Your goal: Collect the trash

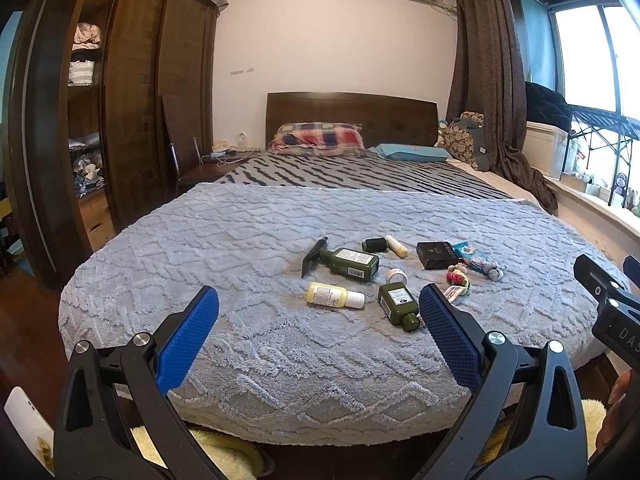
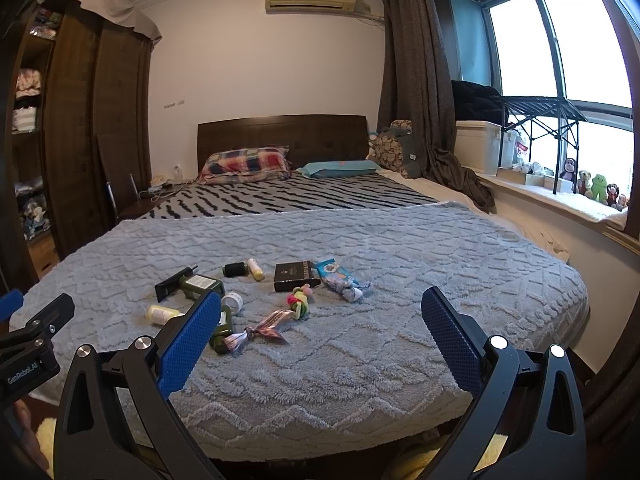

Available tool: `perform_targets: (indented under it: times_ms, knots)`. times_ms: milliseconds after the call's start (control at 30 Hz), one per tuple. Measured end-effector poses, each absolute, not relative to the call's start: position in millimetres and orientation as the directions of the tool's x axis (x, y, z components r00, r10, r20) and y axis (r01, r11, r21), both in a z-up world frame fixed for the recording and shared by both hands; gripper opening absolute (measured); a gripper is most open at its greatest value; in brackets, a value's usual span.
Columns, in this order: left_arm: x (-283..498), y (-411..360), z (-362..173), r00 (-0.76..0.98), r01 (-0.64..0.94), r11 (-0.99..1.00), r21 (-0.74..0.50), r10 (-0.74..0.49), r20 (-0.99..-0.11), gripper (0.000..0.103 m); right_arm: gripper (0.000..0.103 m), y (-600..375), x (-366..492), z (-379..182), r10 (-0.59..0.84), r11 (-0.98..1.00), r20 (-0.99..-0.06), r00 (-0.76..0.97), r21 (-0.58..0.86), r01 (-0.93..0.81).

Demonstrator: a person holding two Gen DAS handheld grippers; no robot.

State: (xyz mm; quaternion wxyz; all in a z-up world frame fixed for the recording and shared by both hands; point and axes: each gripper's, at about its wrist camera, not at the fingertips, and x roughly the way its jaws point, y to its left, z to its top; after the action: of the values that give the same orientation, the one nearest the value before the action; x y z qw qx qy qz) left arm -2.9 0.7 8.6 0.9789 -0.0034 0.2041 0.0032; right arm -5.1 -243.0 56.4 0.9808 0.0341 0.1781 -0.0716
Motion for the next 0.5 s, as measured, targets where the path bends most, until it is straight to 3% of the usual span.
perform_targets:
  times_ms: [500]
  knots:
    - [-3.8, 3.0, 10.2, 0.918, -0.011, 1.0, -0.004, 0.008, -0.397, 0.095, 0.1, -240.6, -4.7, 56.6, -0.125, 0.988, -0.35, 0.928, 0.041, 0.149]
